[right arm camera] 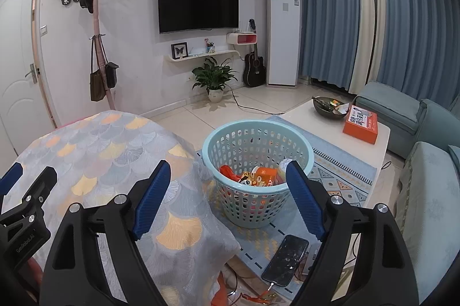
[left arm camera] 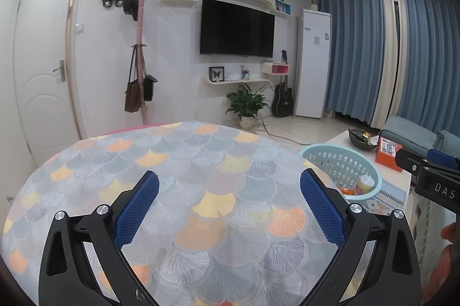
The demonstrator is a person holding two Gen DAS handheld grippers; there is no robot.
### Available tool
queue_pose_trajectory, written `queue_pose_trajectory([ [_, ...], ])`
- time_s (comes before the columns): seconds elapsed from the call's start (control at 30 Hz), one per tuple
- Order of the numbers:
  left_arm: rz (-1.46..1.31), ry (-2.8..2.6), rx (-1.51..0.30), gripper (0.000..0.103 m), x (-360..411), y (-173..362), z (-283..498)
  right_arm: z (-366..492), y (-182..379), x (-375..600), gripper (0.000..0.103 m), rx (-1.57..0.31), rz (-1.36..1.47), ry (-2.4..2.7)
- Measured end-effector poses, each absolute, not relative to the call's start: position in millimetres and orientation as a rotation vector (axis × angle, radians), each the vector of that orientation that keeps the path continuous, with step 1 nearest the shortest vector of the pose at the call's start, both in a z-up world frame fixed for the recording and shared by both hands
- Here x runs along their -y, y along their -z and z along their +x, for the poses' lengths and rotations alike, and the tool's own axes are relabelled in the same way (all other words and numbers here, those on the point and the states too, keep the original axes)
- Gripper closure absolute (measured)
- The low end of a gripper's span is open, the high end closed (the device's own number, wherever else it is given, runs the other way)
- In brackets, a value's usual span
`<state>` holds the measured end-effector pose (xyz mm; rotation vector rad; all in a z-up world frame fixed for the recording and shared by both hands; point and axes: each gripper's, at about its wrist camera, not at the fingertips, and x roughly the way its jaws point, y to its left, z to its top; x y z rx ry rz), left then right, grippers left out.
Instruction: Collect trash
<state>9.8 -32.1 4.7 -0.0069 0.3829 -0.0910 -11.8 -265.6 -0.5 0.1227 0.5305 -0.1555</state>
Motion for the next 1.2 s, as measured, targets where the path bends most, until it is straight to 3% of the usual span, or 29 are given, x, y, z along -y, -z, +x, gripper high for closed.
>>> queue_pose_trajectory([
  [1.2, -0.01, 0.096, -0.378, 0.007, 34.7, -4.3, 6.5, -12.1, 3.1, 262.2, 0.025, -0.541, 0.115, 0.156],
])
